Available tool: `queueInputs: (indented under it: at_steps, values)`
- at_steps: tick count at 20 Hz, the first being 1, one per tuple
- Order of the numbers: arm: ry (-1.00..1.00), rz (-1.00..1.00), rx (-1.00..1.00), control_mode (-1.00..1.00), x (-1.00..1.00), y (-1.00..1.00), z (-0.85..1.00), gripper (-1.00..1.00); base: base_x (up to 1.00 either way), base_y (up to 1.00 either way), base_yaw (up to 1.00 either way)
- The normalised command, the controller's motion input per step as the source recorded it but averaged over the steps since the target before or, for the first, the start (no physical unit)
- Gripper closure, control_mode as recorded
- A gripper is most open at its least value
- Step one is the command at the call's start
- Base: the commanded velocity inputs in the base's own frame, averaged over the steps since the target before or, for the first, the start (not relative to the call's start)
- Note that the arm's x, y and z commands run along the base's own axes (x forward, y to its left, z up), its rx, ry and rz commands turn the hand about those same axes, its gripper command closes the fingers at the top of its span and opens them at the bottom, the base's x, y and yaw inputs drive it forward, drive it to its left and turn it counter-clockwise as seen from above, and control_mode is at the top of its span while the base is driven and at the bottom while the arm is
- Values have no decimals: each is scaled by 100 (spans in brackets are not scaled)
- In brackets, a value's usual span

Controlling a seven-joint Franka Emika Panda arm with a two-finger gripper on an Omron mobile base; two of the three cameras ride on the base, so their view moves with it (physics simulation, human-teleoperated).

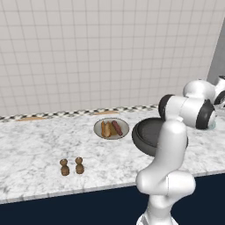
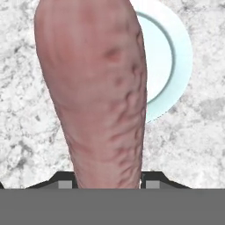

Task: Place one bun and one sausage from the bowl on each plate.

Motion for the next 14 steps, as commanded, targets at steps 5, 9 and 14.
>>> queueInputs:
  at_steps: [5, 9, 14]
  values:
    - [10, 5, 0, -100, 19, -17, 0, 100, 0, 0, 0]
    - [5, 5, 0, -100, 0, -11, -41, 100, 0, 0, 0]
    - [0, 3, 0, -100, -3, -33, -8, 100, 0, 0, 0]
